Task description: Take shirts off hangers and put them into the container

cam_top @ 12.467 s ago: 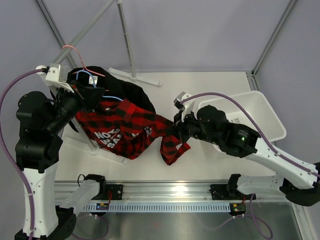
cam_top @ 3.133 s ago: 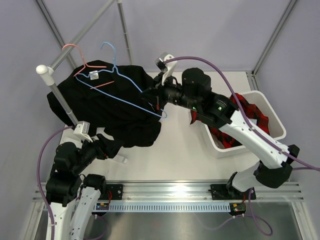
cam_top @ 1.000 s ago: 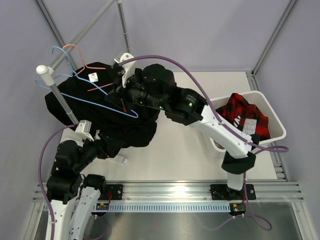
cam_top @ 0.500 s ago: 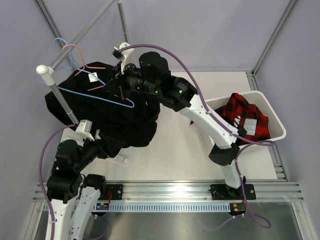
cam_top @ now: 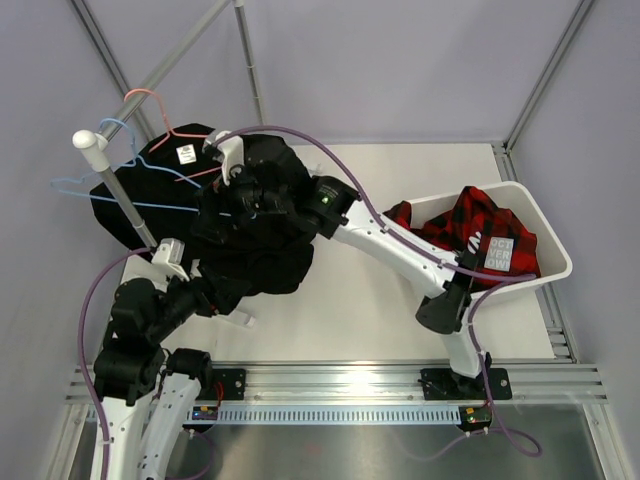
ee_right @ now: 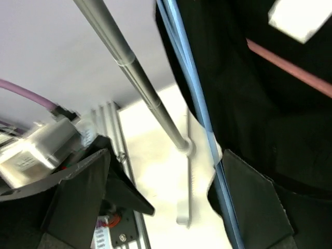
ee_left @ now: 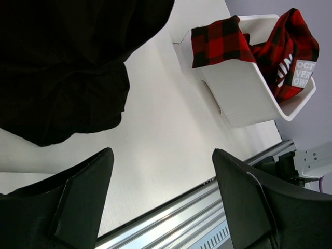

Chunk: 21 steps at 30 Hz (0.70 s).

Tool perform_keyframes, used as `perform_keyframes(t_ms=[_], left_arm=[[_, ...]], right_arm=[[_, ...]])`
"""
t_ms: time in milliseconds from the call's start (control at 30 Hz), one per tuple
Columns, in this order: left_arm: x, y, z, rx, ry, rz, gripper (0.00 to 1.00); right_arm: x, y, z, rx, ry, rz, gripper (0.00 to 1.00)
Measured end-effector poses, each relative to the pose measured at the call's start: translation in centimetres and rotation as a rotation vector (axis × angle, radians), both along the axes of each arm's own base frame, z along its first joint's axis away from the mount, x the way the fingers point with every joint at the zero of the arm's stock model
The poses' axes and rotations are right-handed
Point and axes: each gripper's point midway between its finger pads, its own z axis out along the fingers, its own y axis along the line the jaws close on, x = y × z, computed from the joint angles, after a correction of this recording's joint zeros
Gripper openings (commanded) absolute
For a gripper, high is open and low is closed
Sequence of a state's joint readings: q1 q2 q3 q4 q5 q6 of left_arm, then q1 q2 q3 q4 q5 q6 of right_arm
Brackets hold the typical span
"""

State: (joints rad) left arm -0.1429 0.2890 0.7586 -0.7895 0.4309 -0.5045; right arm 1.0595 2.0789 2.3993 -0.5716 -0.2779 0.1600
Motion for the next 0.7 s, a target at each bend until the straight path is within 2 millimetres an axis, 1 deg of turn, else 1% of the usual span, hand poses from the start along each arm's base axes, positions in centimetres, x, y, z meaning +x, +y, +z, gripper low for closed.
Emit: perform_keyframes(t_ms=[33, 100, 133, 200, 233, 300, 333, 400, 467, 500, 533, 600, 667, 700], left_arm=[[0.0, -0.1, 0.0, -0.001, 0.0, -0.009, 0.79], [0.2, -0.6, 0.1, -0.009, 0.003, -0.035, 0.75], [0.4, -0.8, 0.1, -0.014, 0.008, -0.049, 0.75], [1.1, -1.3, 0.1, -0.023, 0.026, -0.072, 0.75], [1.5, -1.5, 0.0, -0.021, 0.038, -0.078, 0.75], [2.2, -1.9, -0.2, -0.015, 0.064, -0.094, 0.75], [2.4, -2.3, -0.2, -0.009, 0.083, -0.11, 0.75], [2.9, -3.1, 0.4, 0.007, 0.09, -0.136, 0.75], [3.5, -4.2, 1.6, 0.027, 0.079, -0.169, 0.75], [3.9, -5.0, 2.3, 0.036, 0.065, -0.188, 0.75], [4.3, -5.7, 2.8, 0.055, 0.057, -0.197, 0.75], [4.7, -8.0, 4.1, 0.086, 0.035, -0.248, 0.77], [5.0, -10.9, 5.2, 0.12, 0.005, -0.297, 0.77], [5.1, -12.4, 5.4, 0.137, -0.002, -0.319, 0.77]], right_arm=[[-0.2, -0.3, -1.1, -0.029, -0.002, -0.031, 0.99], [-1.3, -1.7, -3.0, -0.092, 0.0, -0.083, 0.99], [-1.7, -2.6, -3.5, -0.113, -0.007, -0.12, 1.0], [-2.6, -5.1, -3.1, -0.115, -0.029, -0.183, 1.0], [-2.8, -6.9, -2.3, -0.109, -0.045, -0.225, 1.0], [-2.8, -10.9, 0.7, -0.048, -0.088, -0.316, 1.0], [-2.8, -13.2, 2.8, -0.004, -0.113, -0.367, 0.99], [-3.0, -17.9, 7.6, 0.114, -0.163, -0.459, 1.0], [-3.8, -22.4, 12.0, 0.231, -0.201, -0.532, 1.0], [-4.2, -24.5, 13.6, 0.277, -0.213, -0.561, 0.99], [-4.6, -26.3, 14.8, 0.317, -0.224, -0.589, 1.0], [-5.2, -29.6, 16.4, 0.379, -0.236, -0.64, 1.0], [-5.6, -31.8, 16.6, 0.398, -0.239, -0.677, 0.99], [-5.6, -32.4, 16.3, 0.395, -0.238, -0.691, 1.0]])
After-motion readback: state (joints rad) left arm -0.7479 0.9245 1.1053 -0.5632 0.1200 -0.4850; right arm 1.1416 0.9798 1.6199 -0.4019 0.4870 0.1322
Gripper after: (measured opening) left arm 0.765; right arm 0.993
